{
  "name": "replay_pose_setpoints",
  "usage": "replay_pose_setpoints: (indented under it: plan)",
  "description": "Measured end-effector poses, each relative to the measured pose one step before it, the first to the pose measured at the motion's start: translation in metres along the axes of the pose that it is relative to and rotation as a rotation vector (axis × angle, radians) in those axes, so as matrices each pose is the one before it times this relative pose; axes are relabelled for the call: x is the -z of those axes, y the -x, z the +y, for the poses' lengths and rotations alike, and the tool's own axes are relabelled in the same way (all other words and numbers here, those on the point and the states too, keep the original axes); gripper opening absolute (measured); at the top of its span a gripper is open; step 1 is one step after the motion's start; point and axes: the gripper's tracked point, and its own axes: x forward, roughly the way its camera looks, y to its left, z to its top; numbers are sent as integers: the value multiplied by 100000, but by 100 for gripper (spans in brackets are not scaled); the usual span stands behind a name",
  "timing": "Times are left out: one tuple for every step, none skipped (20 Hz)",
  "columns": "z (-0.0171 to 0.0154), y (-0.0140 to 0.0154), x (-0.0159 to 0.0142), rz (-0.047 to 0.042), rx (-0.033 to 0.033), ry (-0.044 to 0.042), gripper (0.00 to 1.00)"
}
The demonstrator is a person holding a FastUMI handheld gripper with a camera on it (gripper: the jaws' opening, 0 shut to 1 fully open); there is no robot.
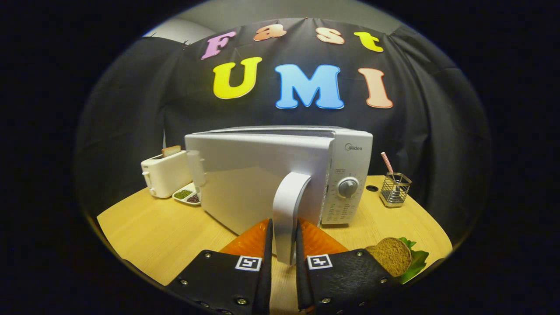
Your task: Open the microwave, put the food inside, and close the microwave door.
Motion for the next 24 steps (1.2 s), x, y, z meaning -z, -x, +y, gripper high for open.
replay_pose_setpoints:
  plan:
    - [902,1066,-110,726,-3750,1408,32]
    - [855,985,46,1334,-2709,1288,37]
    - [569,932,69,1525,-2256,1136,41]
    - [695,722,102,956,-2518,535,41]
    - [633,620,-147,397,-1985,829,42]
    - [770,509,-299,152,-1658,967,42]
    - [678,432,-476,62,-1035,1084,41]
    - [521,340,-100,688,-961,811,42]
    - [739,240,-146,1118,-1435,-15,42]
    - [937,282,178,1795,-1823,-700,42]
    - [930,370,-30,1672,-2049,-667,42]
    - [897,572,-117,1035,-1338,76,42]
    - [885,450,-305,806,-1349,526,42]
    - [1130,302,58,1282,-1818,907,42]
    - [1280,326,175,1680,-2569,1267,42]
    - [1284,139,116,916,-2452,950,42]
    - [1092,100,-69,794,-1842,1623,42]
    - [1065,-67,-140,336,-1510,2836,42]
    - [970,-169,-44,699,-1504,2262,42]
    - [1237,-247,122,864,-1684,1233,42]
    - [1112,-386,-36,551,-1778,1528,41]
    - [1083,-364,99,1114,-1359,2563,41]
    - [978,-363,-97,476,-1667,2307,41]
    - [1197,-306,-142,67,-2161,2099,41]
